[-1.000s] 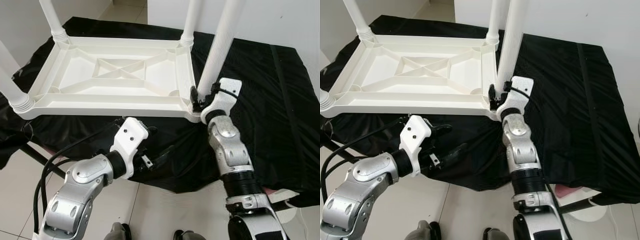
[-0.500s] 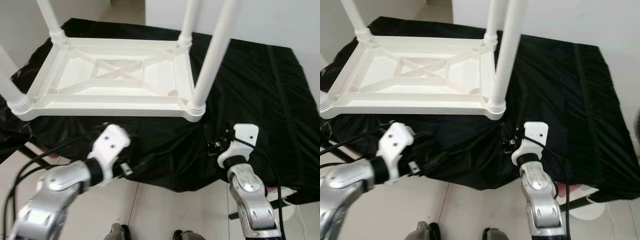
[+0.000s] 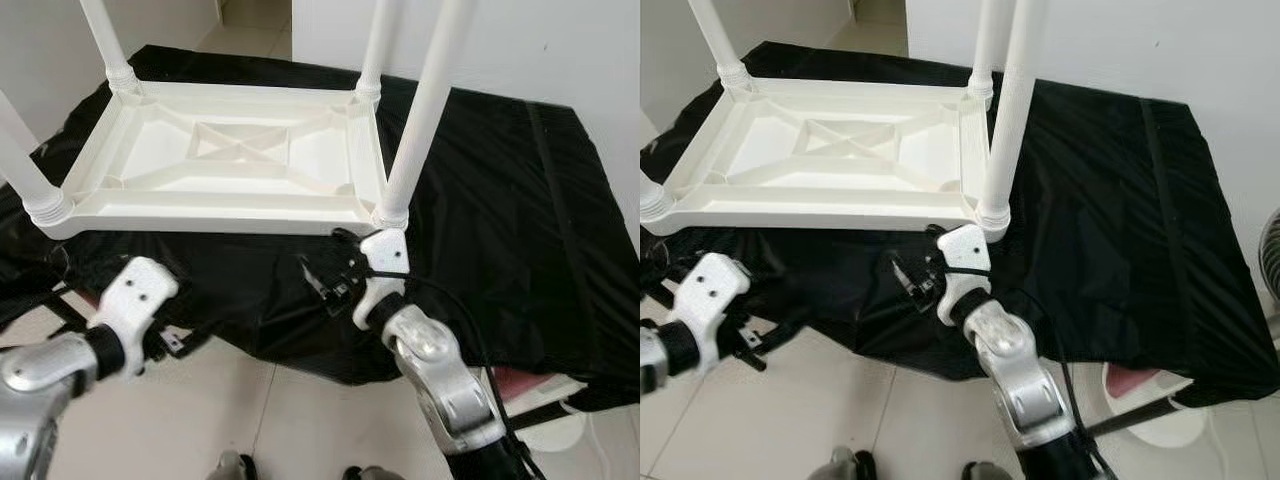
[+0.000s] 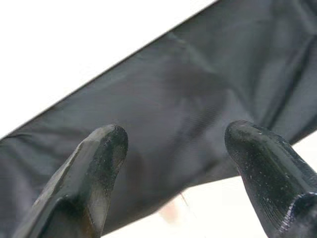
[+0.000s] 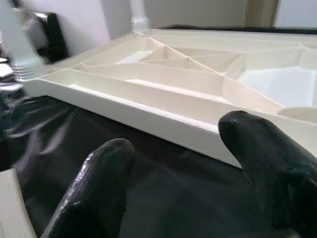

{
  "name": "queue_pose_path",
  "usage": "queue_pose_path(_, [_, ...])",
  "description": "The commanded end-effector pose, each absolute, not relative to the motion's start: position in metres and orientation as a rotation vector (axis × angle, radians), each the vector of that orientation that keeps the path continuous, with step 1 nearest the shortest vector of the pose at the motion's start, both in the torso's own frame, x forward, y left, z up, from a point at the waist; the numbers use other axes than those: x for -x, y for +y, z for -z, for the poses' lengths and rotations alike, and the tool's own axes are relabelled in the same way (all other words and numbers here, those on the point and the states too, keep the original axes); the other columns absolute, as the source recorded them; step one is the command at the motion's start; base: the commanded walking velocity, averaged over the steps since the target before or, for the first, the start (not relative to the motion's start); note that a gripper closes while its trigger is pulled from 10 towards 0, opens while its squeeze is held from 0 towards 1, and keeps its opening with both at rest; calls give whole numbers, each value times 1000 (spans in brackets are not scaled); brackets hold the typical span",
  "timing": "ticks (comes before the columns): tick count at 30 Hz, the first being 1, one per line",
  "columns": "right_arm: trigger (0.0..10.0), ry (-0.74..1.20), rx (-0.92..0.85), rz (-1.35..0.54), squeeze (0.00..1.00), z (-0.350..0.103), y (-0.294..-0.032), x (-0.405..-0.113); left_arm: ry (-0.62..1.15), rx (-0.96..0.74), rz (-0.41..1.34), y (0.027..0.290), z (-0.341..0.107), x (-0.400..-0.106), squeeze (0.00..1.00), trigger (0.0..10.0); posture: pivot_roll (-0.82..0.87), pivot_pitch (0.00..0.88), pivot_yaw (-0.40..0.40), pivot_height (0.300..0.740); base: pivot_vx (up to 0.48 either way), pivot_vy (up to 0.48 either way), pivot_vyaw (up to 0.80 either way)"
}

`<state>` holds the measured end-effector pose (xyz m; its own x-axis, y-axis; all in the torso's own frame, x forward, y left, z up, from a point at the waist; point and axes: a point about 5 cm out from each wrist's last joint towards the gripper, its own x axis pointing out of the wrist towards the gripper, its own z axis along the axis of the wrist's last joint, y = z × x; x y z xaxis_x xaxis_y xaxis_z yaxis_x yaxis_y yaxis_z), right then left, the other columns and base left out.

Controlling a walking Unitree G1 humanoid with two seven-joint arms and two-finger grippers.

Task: Building children table

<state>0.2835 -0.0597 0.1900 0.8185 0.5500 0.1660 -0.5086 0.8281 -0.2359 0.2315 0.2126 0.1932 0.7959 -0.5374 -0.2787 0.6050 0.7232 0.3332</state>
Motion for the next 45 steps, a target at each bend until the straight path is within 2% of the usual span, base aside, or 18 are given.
queue_pose_path(1, [10000,-190,178,-528,0,-185,-67,-292,123,-432,488,222,-199,-237,0,10000,25,131,-10,740,0,0,0])
queue_pose_path(5, [10000,-199,170,-550,0,-190,-77,-296,91,-417,489,216,-203,-240,0,10000,22,133,-9,740,0,0,0])
queue_pose_path(7, [10000,-244,223,-512,0,-197,-90,-298,100,-402,532,208,-200,-239,0,10000,19,132,-11,740,0,0,0])
queue_pose_path(10, [10000,-272,205,-405,0,-205,-117,-299,158,-395,671,184,-177,-225,0,10000,14,134,-8,740,0,0,0])
queue_pose_path(11, [10000,-272,205,-405,0,-205,-117,-299,158,-395,671,184,-177,-225,0,10000,14,134,-8,740,0,0,0])
queue_pose_path(12, [10000,-279,181,-353,0,-208,-126,-298,156,-376,712,174,-173,-221,0,10000,9,139,-8,740,0,0,0])
queue_pose_path(13, [10000,-285,165,-237,0,-211,-144,-298,110,-318,751,152,-173,-219,0,10000,5,145,-8,740,0,0,0])
queue_pose_path(16, [10000,-283,157,-215,0,-211,-148,-298,90,-298,753,146,-176,-220,0,10000,5,145,-8,740,0,0,0])
queue_pose_path(19, [10000,-266,178,-216,0,-208,-156,-300,-44,-210,742,116,-196,-237,0,10000,-8,156,5,740,0,0,0])
queue_pose_path(22, [10000,-238,195,-289,0,-209,-154,-312,-116,-177,757,102,-212,-248,0,10000,-13,163,12,740,0,0,0])
queue_pose_path(26, [10000,-228,205,-324,0,-210,-151,-319,-137,-167,755,99,-218,-251,0,10000,-12,174,24,740,0,0,0])
queue_pose_path(31, [10000,-160,221,-328,0,-212,-161,-352,-179,-150,799,90,-231,-251,0,10000,5,188,33,740,0,0,0])
queue_pose_path(36, [10000,-121,254,-368,0,-211,-165,-370,-165,-157,808,88,-229,-247,0,10000,20,194,36,740,0,0,0])
queue_pose_path(39, [10000,-123,260,-380,0,-212,-165,-372,-162,-157,808,89,-229,-247,0,10000,20,194,36,740,0,0,0])
queue_pose_path(45, [10000,-115,296,-556,0,-220,-155,-386,-136,-164,801,92,-227,-243,0,10000,37,202,41,740,0,0,0])
